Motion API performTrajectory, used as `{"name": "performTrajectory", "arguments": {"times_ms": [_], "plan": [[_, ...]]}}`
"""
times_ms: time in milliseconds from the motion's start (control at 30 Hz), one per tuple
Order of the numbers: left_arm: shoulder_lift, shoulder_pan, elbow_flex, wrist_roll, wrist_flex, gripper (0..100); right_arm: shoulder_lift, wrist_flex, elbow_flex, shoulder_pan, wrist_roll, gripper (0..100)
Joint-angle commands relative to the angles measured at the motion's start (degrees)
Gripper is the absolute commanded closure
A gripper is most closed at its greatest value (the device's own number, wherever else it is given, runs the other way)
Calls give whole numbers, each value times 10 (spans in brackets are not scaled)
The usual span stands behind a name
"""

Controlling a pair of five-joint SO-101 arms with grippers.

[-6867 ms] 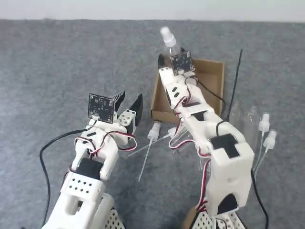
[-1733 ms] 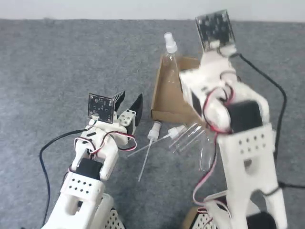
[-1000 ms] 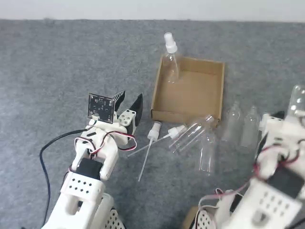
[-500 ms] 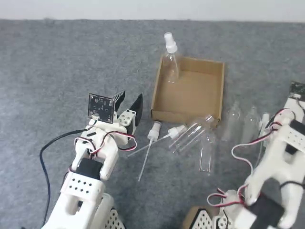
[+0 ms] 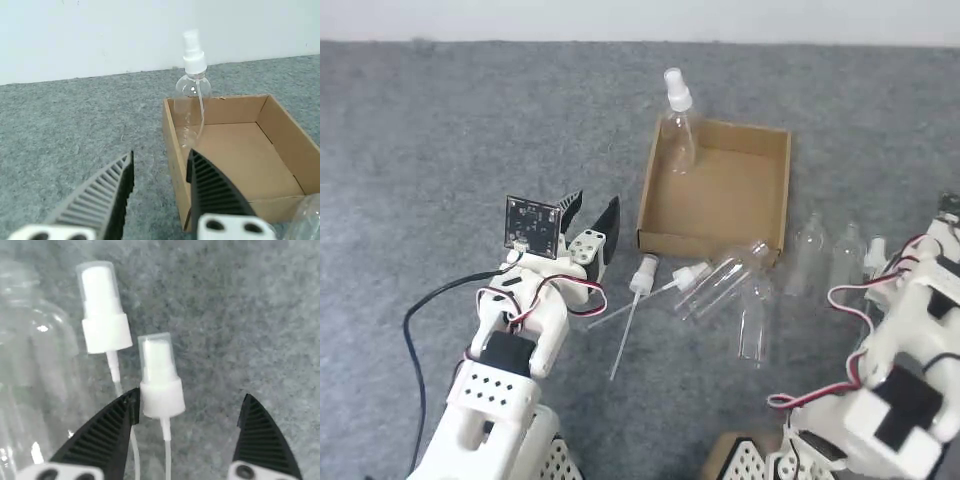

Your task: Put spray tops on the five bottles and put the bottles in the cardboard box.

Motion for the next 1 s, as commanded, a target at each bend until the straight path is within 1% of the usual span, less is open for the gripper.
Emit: {"name": "performTrajectory", "arguments": {"times_ms": [0,67,233,333,500,633,733,867,967], "plan": [[-14,2,-7,-5,-15,845,42,-9,-66,6,-3,738],[-14,2,-7,-5,-15,845,65,-9,-84,5,-4,774],[-14,2,-7,-5,-15,845,98,-9,-125,6,-3,924],[-14,2,-7,-5,-15,845,102,-5,-140,7,-2,965],[-14,2,-7,-5,-15,845,80,2,-141,3,25,978],[-14,0,-7,-5,-15,845,-1,73,-162,0,29,978],[-14,-4,-8,-5,-15,845,-83,140,-188,-22,29,978],[-14,-4,-9,-5,-14,845,-192,222,-215,-83,29,978],[-14,-31,-23,-5,-13,845,-267,271,-227,-147,28,978]]}}
